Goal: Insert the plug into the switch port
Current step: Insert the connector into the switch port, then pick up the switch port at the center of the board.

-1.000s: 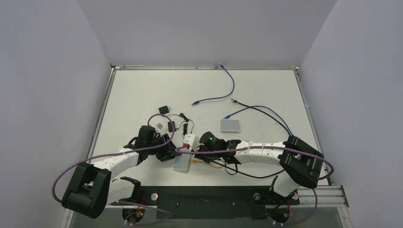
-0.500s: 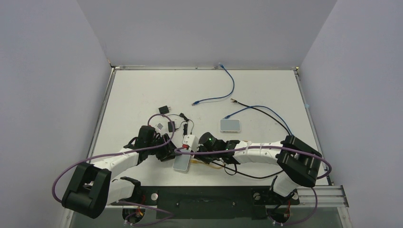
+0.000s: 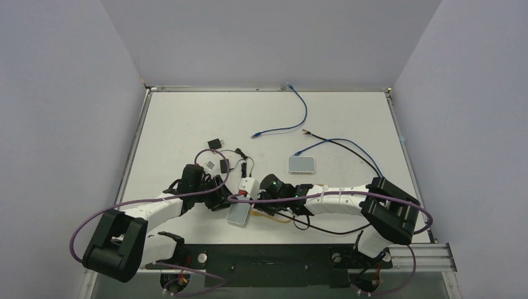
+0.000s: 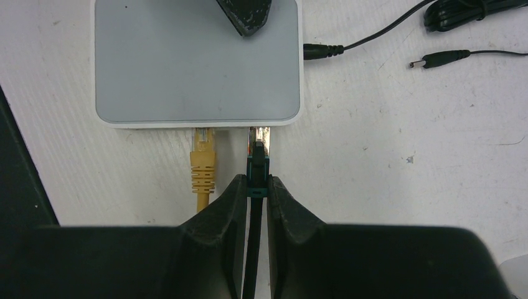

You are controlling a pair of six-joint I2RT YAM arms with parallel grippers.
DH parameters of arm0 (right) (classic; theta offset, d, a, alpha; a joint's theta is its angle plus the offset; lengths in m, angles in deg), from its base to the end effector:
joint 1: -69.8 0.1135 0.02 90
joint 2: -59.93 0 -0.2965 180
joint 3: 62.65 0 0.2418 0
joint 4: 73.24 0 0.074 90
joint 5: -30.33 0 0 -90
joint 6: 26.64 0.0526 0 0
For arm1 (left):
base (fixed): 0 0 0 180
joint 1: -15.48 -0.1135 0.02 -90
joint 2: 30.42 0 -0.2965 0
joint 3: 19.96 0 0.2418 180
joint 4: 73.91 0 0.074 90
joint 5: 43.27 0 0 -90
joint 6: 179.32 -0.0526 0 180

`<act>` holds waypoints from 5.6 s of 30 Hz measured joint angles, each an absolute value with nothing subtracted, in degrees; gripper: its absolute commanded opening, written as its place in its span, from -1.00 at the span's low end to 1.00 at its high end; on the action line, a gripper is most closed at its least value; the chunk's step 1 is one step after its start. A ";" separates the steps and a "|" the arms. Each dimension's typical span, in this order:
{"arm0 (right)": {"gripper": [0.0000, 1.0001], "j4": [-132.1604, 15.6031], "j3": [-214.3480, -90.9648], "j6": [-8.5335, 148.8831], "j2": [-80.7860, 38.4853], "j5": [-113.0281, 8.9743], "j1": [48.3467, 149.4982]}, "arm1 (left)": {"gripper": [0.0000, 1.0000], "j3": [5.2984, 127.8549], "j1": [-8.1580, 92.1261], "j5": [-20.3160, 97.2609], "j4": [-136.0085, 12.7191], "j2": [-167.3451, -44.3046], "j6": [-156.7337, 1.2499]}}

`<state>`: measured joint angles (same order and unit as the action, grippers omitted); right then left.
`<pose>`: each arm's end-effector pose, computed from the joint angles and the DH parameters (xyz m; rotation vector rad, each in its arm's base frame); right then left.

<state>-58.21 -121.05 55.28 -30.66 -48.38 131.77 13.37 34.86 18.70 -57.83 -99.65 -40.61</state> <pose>0.1380 0.2811 0.1890 -1.5031 1.9773 0.6592 0.1662 -0.0847 0.1541 -0.4521 2.6310 -1.0631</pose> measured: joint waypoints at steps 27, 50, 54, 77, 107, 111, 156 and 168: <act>-1.00 -58.40 -121.05 58.15 -32.93 -50.96 131.66 | -0.51 12.30 38.01 20.91 -65.78 -102.32 -41.77; -1.00 -59.58 -121.05 58.10 -33.50 -51.81 129.02 | -0.60 9.32 42.01 27.44 -78.50 -104.50 -38.41; -1.00 -60.79 -121.05 58.08 -34.00 -51.13 128.16 | -0.61 9.00 42.03 28.28 -79.66 -104.59 -38.14; -1.00 -60.22 -124.62 52.79 -37.10 -42.63 122.66 | -0.79 9.15 42.03 31.40 -85.93 -108.35 -37.90; -1.00 -54.82 -128.66 50.06 -38.35 -42.22 121.89 | -0.95 9.24 45.00 36.32 -88.99 -109.51 -37.68; -1.00 -54.71 -128.66 50.10 -38.35 -42.24 121.85 | -0.95 9.30 45.94 37.98 -88.64 -108.90 -37.66; -1.00 -73.66 -119.28 49.27 -27.53 -35.46 131.40 | 0.08 36.32 43.49 44.54 -18.53 -73.38 -46.51; -1.00 -78.29 -140.27 53.10 -47.42 -37.01 132.16 | 0.08 38.18 42.88 51.58 -15.14 -67.67 -46.14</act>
<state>-78.29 -140.27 53.10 -47.42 -37.01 132.16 38.18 42.88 51.58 -15.14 -67.67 -46.14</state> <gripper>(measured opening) 0.111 0.534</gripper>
